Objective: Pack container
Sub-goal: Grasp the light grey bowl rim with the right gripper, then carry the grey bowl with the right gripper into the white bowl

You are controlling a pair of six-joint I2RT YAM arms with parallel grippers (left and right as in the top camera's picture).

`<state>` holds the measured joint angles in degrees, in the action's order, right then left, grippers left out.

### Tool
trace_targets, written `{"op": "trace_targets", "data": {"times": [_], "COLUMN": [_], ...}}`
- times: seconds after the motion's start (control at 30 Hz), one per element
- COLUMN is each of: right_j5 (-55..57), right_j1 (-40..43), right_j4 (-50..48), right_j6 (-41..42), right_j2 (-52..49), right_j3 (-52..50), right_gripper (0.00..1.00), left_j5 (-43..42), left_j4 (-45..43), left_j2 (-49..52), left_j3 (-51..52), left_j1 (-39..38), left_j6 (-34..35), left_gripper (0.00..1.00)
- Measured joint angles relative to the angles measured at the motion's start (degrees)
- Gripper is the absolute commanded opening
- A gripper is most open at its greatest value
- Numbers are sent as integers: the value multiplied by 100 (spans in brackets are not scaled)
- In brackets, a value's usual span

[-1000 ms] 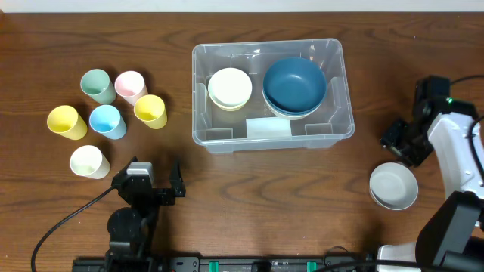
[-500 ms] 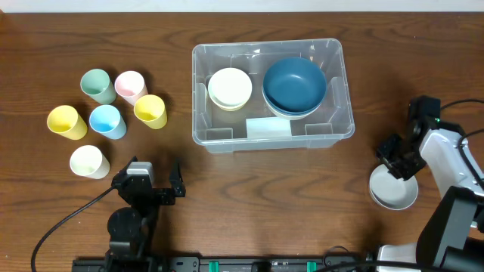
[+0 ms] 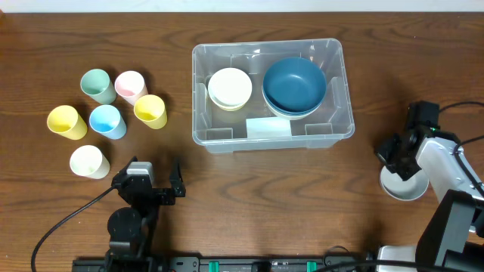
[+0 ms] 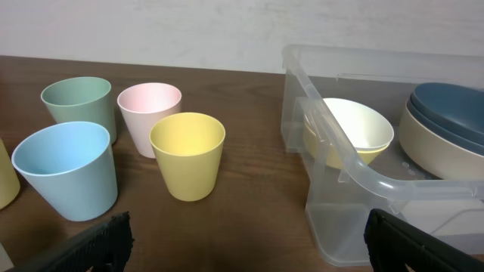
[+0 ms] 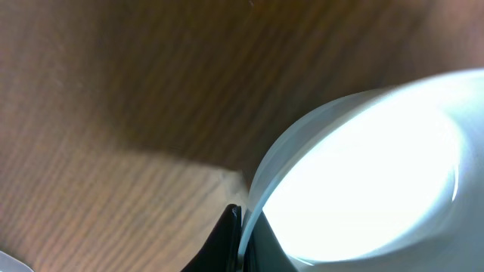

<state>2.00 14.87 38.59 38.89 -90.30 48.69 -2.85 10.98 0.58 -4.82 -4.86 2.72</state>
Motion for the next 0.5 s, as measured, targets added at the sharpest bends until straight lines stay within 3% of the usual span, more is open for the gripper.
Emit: {"op": "trace_targets", "data": {"times": [0.23,0.5], "right_j5": [-96,-634], "right_j1": [0,-210], "right_j4": [44,1908], "right_j6": [-529,-1322], "right_j2": [-7,-31], "right_j3": [348,2889], "right_gripper": [1,1], "left_j5": [0,2], "left_j4": [-2,0], "left_j2": [0,0], "left_j3": [0,0], "left_j1": [0,0], "left_j6": [0,0], "left_gripper": [98,98]}}
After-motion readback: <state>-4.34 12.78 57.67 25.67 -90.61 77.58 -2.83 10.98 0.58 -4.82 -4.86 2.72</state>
